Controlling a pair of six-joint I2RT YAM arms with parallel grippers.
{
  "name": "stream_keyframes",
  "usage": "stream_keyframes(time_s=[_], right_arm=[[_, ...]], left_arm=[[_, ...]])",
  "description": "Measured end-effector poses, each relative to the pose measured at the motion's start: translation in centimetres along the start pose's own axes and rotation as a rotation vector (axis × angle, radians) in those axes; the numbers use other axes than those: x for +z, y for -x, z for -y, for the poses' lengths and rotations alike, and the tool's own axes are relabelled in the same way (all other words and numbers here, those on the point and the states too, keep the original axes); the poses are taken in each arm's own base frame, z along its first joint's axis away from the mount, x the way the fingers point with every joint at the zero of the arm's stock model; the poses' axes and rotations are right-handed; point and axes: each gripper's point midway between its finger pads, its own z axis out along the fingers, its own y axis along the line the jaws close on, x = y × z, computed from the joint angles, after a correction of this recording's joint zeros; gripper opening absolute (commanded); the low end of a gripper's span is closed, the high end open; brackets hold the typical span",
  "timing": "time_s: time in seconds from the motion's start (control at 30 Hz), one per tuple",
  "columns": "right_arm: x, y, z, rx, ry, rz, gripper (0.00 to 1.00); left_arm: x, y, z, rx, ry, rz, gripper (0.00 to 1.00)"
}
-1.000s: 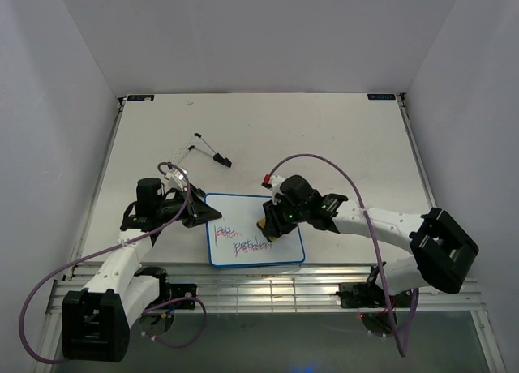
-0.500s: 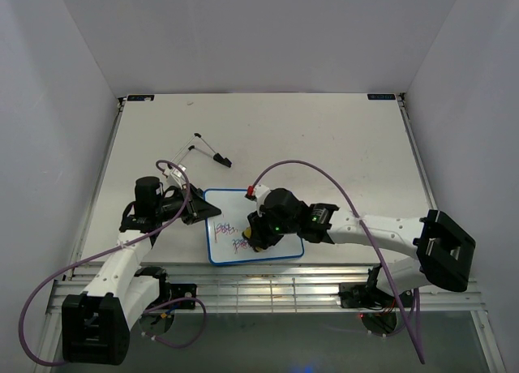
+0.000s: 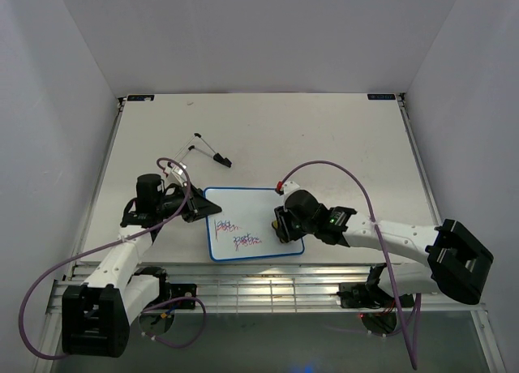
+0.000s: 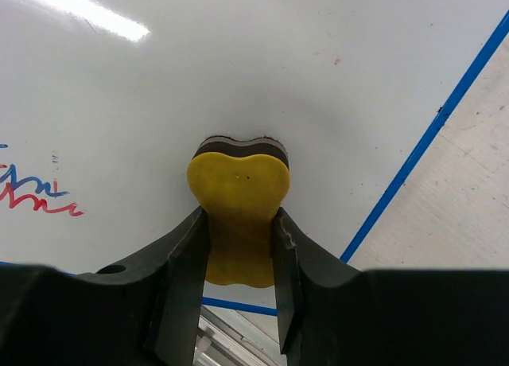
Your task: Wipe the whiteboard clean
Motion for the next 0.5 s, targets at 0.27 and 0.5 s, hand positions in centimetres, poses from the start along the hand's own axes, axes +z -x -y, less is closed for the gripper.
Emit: stream_keyframes(time_s=[0.27, 0.5], right_arm=[[0.1, 0.4, -2.7, -0.025, 0.091, 0.015, 0.08], [0.3, 2.2, -8.4, -0.076, 0.197, 0.017, 0.08]], left_arm=[[0.3, 0.1, -0.6, -0.038, 0.029, -0.012, 0.00], [0.4, 0.1, -0.9, -0.049, 0.044, -0.012, 0.00]])
